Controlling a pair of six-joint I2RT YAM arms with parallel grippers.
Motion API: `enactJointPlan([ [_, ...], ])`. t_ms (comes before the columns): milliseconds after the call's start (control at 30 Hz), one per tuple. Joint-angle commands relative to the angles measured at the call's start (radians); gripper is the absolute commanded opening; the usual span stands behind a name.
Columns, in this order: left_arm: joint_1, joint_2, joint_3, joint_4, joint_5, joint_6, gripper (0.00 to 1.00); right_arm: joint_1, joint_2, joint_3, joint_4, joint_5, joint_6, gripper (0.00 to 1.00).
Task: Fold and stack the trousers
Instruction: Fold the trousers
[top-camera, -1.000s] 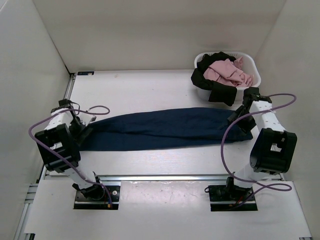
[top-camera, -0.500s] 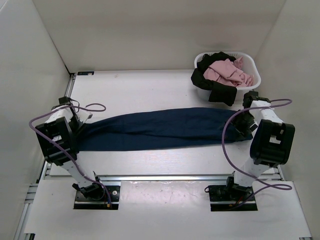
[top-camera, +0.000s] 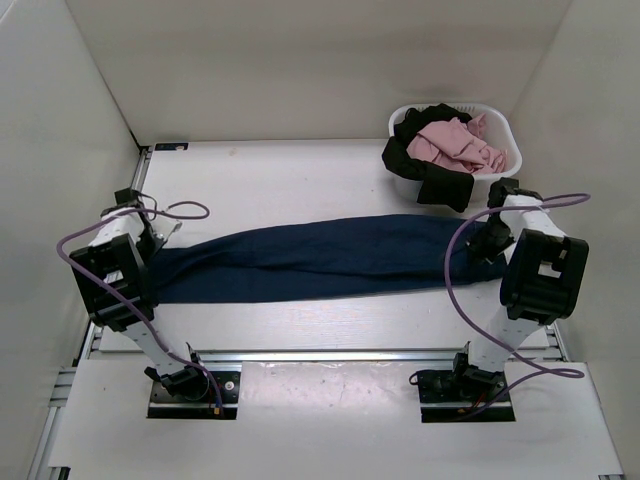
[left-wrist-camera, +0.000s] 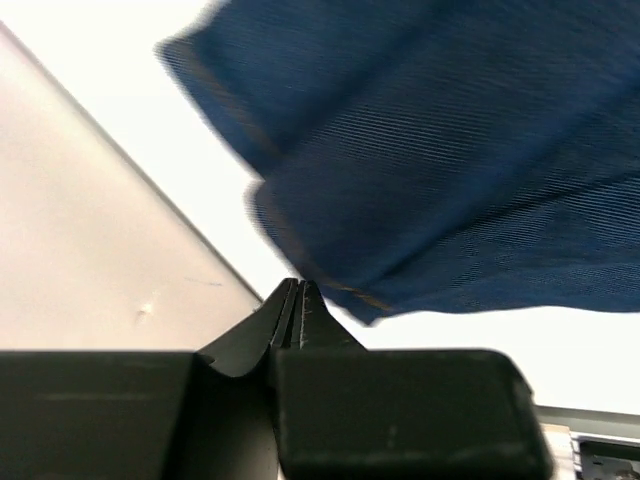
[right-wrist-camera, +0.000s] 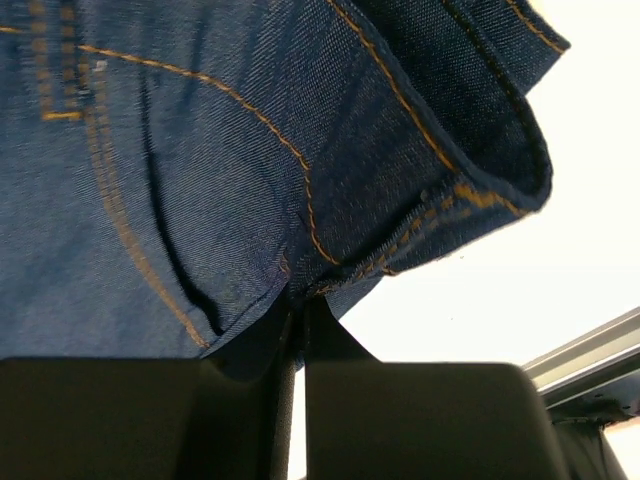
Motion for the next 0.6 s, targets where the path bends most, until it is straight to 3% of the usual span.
enactJointPlan([
  [0, 0.007, -0.062, 0.093, 0.023, 0.031, -0.001, 0.14, -0.007, -0.012, 0.078, -0.023, 0.068, -0.005, 0.00],
  [167, -0.002, -0.062, 0.157, 0.023, 0.062, -0.012, 0.14, -0.007, -0.021, 0.169, -0.046, 0.068, -0.015, 0.00],
  [233, -0.013, -0.052, 0.157, -0.087, 0.077, 0.042, 0.16, -0.007, -0.021, 0.190, -0.060, 0.059, -0.026, 0.00],
  [267, -0.023, -0.052, 0.157, -0.130, 0.090, 0.054, 0.26, -0.007, -0.012, 0.190, -0.060, 0.059, -0.026, 0.00],
  [300, -0.033, -0.052, 0.139, -0.165, 0.099, 0.078, 0.52, -0.007, -0.012, 0.178, -0.060, 0.044, -0.026, 0.00],
  [333, -0.033, -0.076, 0.077, -0.182, 0.099, 0.089, 0.63, -0.007, -0.012, 0.166, -0.060, 0.044, -0.026, 0.00],
  [467, -0.033, -0.185, -0.120, -0.076, 0.070, 0.161, 0.81, -0.007, -0.021, 0.105, -0.034, 0.034, -0.017, 0.00],
  [567, -0.042, -0.242, -0.194, -0.032, 0.094, 0.194, 0.85, -0.007, -0.021, 0.104, -0.034, 0.034, -0.017, 0.00],
])
